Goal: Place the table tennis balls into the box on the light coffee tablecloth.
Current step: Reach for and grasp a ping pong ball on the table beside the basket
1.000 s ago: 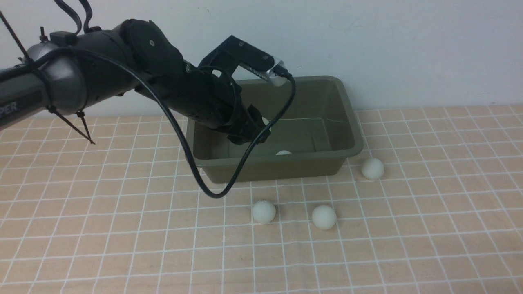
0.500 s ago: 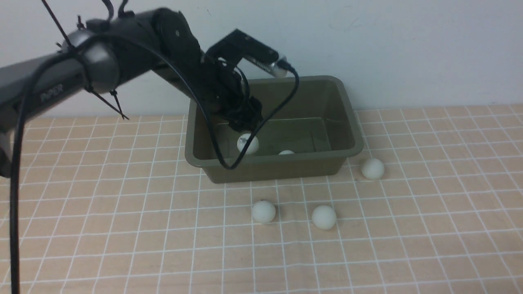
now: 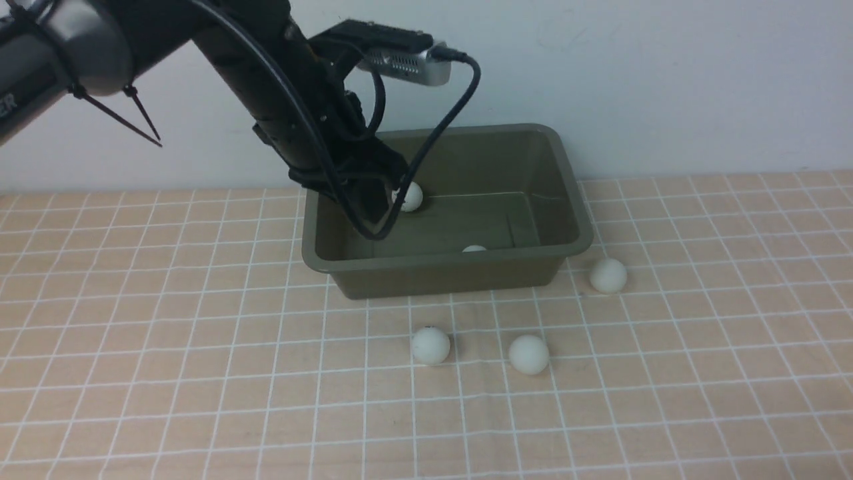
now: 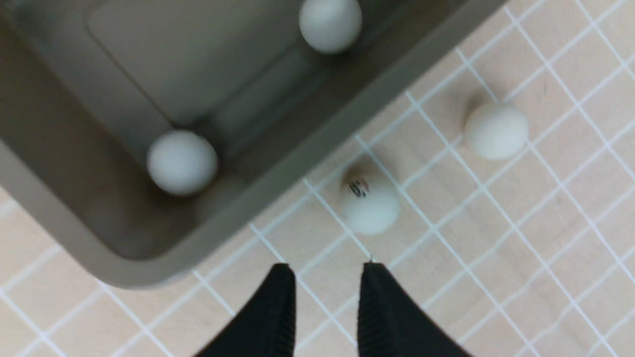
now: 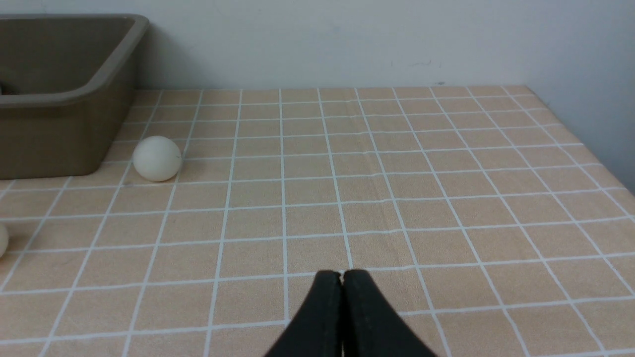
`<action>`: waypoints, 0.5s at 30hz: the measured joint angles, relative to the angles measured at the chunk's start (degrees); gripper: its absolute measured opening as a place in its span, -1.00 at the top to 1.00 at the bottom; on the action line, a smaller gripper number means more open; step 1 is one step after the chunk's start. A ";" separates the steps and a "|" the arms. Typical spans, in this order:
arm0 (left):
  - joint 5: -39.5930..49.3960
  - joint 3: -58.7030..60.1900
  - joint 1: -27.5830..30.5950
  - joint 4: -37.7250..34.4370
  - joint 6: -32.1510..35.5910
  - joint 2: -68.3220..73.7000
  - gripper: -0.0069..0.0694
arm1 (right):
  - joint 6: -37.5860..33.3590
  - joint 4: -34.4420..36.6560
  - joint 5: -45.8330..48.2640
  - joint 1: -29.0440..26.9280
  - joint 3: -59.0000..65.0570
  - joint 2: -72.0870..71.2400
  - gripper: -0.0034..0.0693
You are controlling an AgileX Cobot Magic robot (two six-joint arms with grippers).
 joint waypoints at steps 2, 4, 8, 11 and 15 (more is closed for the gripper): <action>-0.06 4.52 0.00 -1.03 0.00 -0.24 0.73 | 0.00 0.00 0.00 0.00 0.00 0.00 0.94; -0.20 8.73 -0.07 -1.07 0.00 -1.21 0.82 | 0.00 0.00 0.00 0.00 0.00 0.00 0.94; -0.34 19.49 -0.11 -1.77 0.23 -4.92 0.90 | 0.14 0.00 0.00 0.00 0.00 0.00 0.94; -0.34 25.60 -0.61 -4.75 2.32 -7.64 0.92 | 0.14 0.00 0.00 0.00 0.00 0.00 0.94; -0.74 29.05 -3.02 -8.76 9.30 -8.54 0.91 | 0.14 0.00 0.00 0.00 0.00 0.00 0.94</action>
